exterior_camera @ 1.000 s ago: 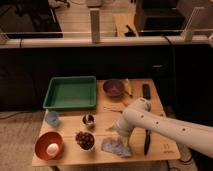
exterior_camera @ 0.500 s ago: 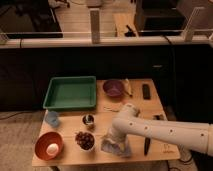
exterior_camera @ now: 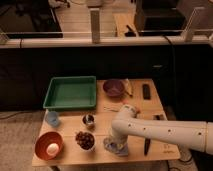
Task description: Place towel in table surface
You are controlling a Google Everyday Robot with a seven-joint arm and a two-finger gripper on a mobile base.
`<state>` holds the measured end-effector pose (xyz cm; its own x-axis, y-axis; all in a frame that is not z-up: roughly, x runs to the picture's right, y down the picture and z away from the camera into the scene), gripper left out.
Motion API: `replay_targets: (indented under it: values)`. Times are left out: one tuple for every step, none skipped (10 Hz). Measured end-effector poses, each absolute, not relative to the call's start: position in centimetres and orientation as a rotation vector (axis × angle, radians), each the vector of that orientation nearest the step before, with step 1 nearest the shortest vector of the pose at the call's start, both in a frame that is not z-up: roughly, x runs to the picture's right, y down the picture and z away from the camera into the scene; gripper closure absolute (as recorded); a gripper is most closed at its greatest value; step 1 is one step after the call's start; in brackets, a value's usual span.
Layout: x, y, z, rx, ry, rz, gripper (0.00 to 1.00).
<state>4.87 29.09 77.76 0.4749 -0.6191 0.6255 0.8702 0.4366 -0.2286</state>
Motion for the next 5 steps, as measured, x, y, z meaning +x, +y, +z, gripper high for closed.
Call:
replay_targets:
  values:
    - [5.10, 29.30, 77.84, -0.587, -0.488, -0.970, 0.71]
    - [5.22, 29.44, 77.90, -0.594, -0.484, -0.969, 0.71]
    - [5.22, 29.57, 78.00, -0.602, -0.481, -0.969, 0.72]
    - [5.33, 29.61, 78.02, -0.605, -0.481, -0.963, 0.78]
    - [5.36, 29.59, 78.00, -0.605, -0.480, -0.964, 0.82]
